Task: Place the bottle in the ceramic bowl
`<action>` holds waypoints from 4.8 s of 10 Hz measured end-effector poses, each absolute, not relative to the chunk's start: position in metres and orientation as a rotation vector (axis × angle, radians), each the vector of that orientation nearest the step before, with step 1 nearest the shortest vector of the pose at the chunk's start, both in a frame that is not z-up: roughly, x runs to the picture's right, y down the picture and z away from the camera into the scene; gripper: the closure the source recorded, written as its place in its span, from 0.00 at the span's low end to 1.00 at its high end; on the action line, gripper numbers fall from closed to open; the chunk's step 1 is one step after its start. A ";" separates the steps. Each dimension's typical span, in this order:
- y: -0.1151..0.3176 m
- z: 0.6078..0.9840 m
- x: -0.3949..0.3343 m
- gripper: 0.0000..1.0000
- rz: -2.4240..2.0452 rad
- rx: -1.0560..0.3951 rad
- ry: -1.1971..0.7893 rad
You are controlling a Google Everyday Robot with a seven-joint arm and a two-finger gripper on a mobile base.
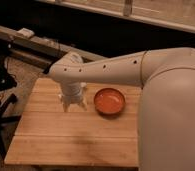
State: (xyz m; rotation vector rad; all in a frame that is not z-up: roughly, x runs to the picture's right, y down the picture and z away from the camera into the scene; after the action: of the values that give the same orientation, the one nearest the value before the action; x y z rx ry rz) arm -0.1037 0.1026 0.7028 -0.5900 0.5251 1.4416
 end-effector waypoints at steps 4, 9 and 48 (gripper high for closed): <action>0.103 0.703 -0.104 0.35 1.442 -0.590 0.525; 0.093 0.700 -0.093 0.35 1.479 -0.545 0.516; -0.033 0.971 -0.137 0.35 1.701 -0.422 0.539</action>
State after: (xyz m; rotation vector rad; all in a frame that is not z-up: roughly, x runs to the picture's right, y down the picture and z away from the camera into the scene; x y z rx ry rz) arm -0.1367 -0.0332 0.9707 -0.4215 0.5388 1.7010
